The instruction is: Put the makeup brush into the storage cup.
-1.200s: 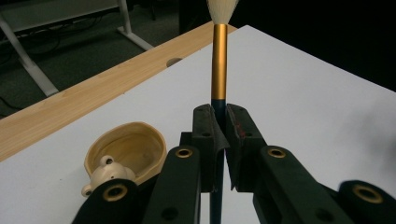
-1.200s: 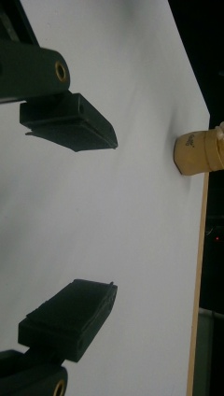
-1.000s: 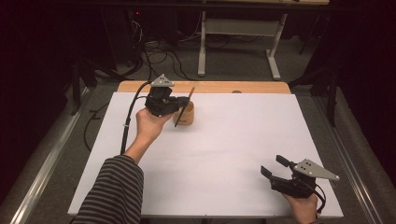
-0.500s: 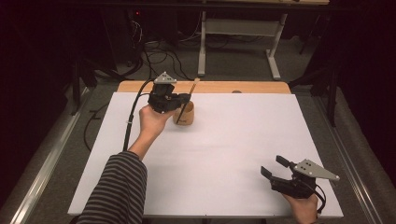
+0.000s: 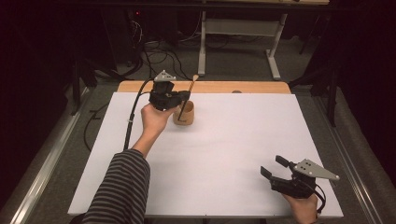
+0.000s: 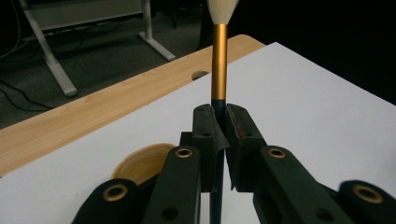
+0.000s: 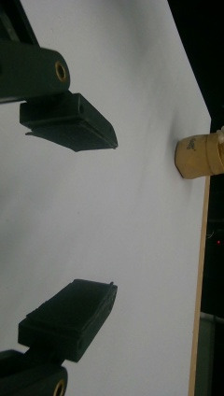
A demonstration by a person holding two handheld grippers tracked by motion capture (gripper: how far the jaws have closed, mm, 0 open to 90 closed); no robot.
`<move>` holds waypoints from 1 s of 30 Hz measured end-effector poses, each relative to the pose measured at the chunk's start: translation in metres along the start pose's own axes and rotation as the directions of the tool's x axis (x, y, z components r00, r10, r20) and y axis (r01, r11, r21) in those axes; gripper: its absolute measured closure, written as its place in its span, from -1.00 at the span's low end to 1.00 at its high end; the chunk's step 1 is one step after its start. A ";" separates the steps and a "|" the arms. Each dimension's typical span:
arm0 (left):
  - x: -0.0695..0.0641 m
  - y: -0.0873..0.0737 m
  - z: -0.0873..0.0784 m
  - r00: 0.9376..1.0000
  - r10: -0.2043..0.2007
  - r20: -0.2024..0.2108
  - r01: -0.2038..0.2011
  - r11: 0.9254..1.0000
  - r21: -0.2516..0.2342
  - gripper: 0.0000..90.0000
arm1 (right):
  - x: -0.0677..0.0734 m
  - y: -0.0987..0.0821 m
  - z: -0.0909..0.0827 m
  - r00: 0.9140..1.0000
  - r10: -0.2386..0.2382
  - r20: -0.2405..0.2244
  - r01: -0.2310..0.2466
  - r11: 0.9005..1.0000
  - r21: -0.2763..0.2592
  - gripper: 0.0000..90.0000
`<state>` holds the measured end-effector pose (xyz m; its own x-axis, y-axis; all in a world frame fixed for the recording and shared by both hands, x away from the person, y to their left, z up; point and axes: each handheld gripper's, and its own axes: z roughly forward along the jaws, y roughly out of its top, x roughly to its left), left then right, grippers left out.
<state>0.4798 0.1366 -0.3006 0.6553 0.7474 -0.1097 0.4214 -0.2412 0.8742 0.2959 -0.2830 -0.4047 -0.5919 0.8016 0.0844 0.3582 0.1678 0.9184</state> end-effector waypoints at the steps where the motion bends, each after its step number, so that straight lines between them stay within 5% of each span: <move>1: 0.000 0.000 0.001 1.000 -0.001 0.000 0.001 1.000 0.002 0.85 | 0.000 0.000 0.000 1.000 -0.003 0.000 0.003 1.000 -0.002 -0.40; 19: 0.005 0.012 0.018 1.000 -0.005 -0.027 0.005 1.000 0.006 0.85 | 0.000 0.000 0.001 1.000 0.002 -0.011 -0.002 1.000 0.000 -0.41; 30: 0.014 0.014 0.033 0.997 -0.054 -0.059 0.052 0.998 -0.040 0.84 | 0.000 0.000 0.001 1.000 0.006 -0.022 -0.007 1.000 -0.002 -0.41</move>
<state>0.5156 0.1229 -0.3053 0.5937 0.7944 -0.1285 0.4294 -0.1777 0.8855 0.2966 -0.2821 -0.4049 -0.6054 0.7897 0.0989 0.3608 0.1616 0.9185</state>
